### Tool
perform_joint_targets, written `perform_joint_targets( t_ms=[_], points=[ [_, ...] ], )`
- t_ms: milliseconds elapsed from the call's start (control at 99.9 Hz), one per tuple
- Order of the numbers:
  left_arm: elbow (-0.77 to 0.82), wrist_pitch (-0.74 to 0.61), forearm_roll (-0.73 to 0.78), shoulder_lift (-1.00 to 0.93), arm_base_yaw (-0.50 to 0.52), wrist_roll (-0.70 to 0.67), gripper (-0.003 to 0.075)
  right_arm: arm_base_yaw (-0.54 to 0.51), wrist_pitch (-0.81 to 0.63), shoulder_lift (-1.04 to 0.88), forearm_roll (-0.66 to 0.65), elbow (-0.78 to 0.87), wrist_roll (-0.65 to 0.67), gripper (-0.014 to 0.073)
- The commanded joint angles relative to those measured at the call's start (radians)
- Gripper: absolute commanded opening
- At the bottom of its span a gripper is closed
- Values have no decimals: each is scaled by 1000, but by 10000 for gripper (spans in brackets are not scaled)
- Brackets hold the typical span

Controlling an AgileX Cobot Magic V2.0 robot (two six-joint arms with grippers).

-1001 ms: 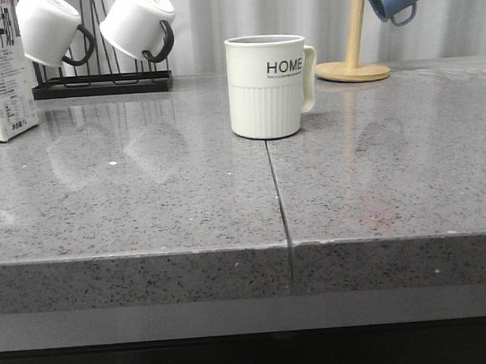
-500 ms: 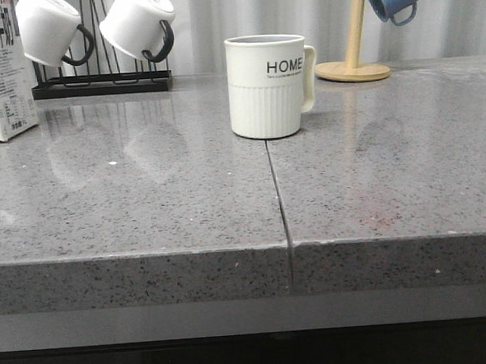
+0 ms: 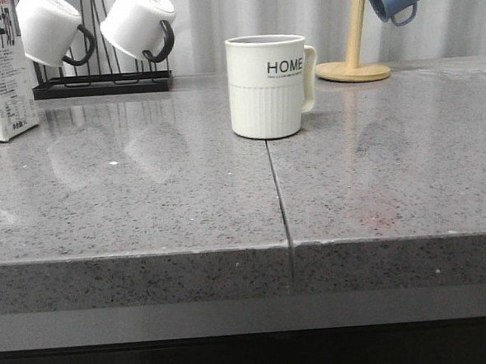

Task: Place milk next to cup
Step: 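Reach the left gripper toward the Pascual milk carton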

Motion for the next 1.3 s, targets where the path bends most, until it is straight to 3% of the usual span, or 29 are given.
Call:
perform_joint_targets(
  t_ms=[0,180,280,350,470,590,870,1291],
  points=[
    [-91,-37,3,121,0,-1,-20,-5,-73,10,-6,-27,-2,-55],
    [-172,-54,49,325,0,3,-16,-5,-73,10,-6,-27,-2,-55],
    [-198,-110,57,416,0,3,61,-5,-73,10,-6,-27,-2,-55],
    [-212,-171,50,468,0,3,189,-5,-73,10,-6,-27,-2,-55],
    [-217,-309,43,538,2,3,513,-5,-73,10,-6,-27,-2,-55],
    [-217,-407,-46,613,2,3,677,-5,-73,10,-6,-27,-2,-55],
    [-217,-611,-77,771,0,3,671,-5,-73,10,-6,-27,-2,-55],
    [-379,-616,-77,958,0,3,671,-5,-73,10,-6,-27,-2,-55]
  ],
)
